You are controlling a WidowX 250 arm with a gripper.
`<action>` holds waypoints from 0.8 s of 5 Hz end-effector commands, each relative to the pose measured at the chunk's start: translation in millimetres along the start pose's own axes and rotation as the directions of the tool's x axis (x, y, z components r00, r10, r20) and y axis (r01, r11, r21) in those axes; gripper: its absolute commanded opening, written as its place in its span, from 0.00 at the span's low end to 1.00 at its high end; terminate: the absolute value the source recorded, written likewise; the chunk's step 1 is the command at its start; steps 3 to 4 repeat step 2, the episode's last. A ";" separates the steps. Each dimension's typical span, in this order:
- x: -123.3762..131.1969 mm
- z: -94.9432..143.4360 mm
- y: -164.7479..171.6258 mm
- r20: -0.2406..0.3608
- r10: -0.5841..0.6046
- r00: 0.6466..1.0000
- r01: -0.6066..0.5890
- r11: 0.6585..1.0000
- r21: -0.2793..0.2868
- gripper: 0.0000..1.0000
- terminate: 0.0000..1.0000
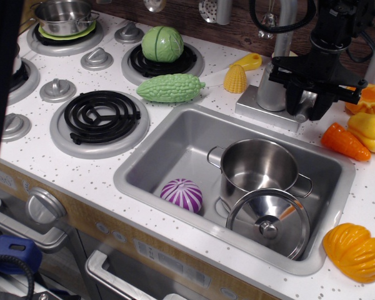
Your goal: Turn lever vertical to front
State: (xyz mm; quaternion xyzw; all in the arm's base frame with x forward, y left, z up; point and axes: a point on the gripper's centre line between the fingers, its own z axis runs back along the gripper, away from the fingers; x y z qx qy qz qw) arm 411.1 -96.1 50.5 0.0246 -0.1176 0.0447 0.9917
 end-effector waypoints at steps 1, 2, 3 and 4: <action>10.1 12.3 2.6 0.060 0.010 0.998 -0.009 1.000 -0.019 1.00 0.00; 11.7 13.7 2.3 0.054 0.005 0.999 -0.004 1.000 -0.018 1.00 1.00; 11.7 13.7 2.3 0.054 0.005 0.999 -0.004 1.000 -0.018 1.00 1.00; 11.7 13.7 2.3 0.054 0.005 0.999 -0.004 1.000 -0.018 1.00 1.00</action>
